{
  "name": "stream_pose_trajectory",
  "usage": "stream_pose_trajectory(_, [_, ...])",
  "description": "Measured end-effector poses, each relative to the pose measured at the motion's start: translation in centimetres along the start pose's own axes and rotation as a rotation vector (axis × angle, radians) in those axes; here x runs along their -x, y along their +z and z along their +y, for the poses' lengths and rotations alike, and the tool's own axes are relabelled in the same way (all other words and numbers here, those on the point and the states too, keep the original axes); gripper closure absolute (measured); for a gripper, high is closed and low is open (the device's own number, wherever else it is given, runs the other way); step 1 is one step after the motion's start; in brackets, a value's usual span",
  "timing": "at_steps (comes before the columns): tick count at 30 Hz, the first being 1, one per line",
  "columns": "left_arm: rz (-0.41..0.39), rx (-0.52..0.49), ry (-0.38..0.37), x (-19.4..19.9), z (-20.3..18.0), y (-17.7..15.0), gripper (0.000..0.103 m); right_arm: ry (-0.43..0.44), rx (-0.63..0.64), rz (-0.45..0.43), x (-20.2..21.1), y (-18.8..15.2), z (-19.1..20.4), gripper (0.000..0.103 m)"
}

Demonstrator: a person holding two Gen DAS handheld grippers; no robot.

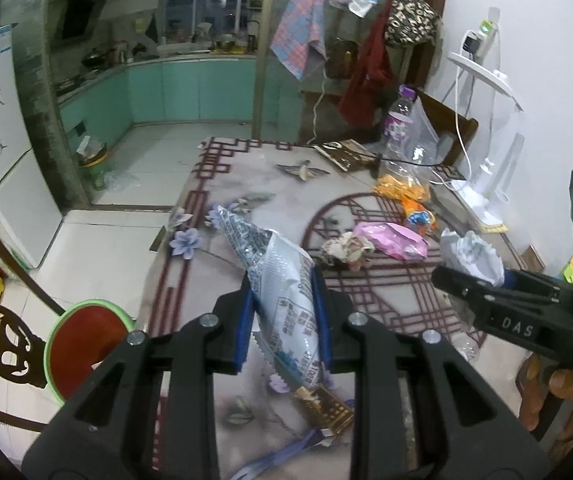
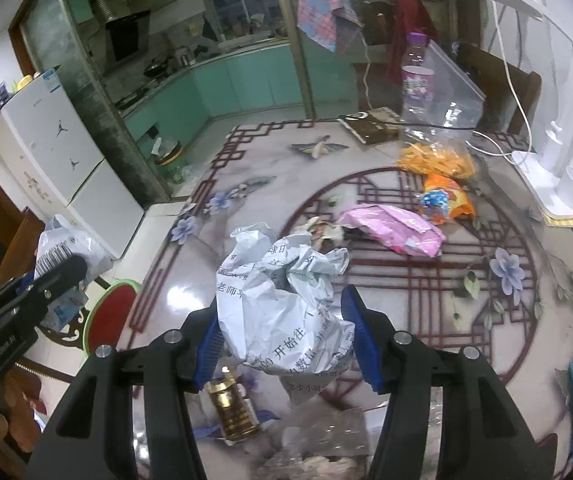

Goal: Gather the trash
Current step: 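Carry the wrapper and crumpled paper over the red bucket with both grippers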

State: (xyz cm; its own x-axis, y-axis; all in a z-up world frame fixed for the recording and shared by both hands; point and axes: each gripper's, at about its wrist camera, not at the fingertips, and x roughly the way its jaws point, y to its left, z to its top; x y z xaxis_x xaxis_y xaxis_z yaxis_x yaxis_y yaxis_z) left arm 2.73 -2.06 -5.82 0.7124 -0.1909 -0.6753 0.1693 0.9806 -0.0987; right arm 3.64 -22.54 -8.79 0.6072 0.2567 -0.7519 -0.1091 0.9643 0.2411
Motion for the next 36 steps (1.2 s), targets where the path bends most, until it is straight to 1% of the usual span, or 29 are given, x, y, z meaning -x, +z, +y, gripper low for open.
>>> stream_pose_trajectory(7, [-0.018,0.041,0.022,1.5,3.8,-0.3,0.077,0.017,0.045,0.007,-0.7,0.0,4.0,0.049])
stream_pose_trajectory(12, [-0.015,0.059,0.026,1.8,6.5,-0.3,0.077,0.018,0.059,0.011,-1.3,-0.1,6.4,0.049])
stream_pose_trajectory(26, [0.006,0.072,0.005,1.7,12.8,-0.1,0.077,-0.023,0.062,0.028,-2.6,-0.5,11.9,0.049])
stream_pose_trajectory(36, [0.018,0.081,0.013,1.7,16.8,-0.1,0.077,-0.018,0.080,0.040,-4.1,-0.5,15.8,0.049])
